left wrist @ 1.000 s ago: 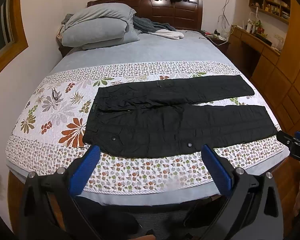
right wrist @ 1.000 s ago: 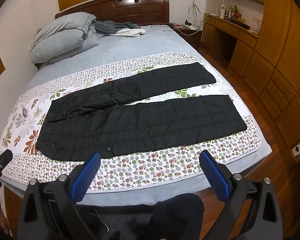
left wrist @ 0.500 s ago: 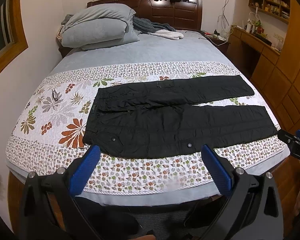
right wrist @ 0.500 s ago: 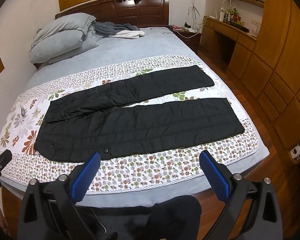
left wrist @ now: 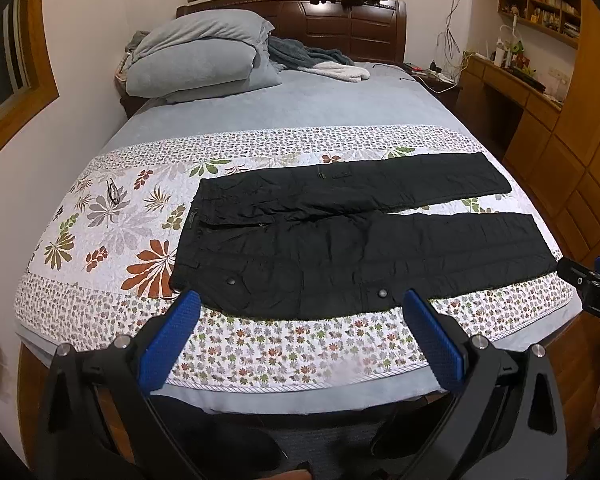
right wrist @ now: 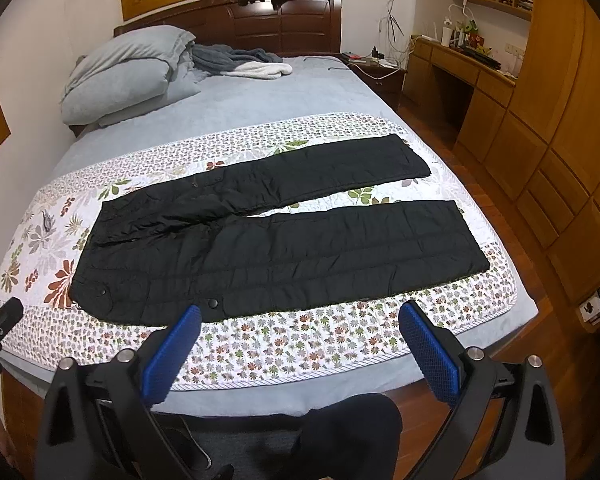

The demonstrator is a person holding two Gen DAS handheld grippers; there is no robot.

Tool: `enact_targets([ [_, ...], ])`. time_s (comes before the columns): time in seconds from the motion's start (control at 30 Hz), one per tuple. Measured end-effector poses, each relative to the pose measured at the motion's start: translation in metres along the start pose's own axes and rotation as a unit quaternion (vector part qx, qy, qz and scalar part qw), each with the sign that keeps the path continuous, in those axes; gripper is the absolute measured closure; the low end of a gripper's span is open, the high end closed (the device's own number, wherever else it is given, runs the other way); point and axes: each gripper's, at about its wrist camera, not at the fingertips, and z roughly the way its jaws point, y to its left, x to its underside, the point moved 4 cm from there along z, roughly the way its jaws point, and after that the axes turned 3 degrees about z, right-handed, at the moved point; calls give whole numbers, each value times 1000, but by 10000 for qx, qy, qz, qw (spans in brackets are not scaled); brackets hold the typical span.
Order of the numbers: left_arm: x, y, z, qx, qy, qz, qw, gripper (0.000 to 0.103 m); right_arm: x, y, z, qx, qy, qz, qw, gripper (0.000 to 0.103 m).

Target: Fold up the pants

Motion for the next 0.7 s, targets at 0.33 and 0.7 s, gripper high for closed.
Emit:
enact_targets([
  [0.33,-1,1,-1,-14,-19,-4,10000,2,-2,4,0,5,11,-11,10000,3],
  [0.7,-2,2,-2,-6,-30,-16,10000,2,-2,4,0,8,3,-7,10000,3],
])
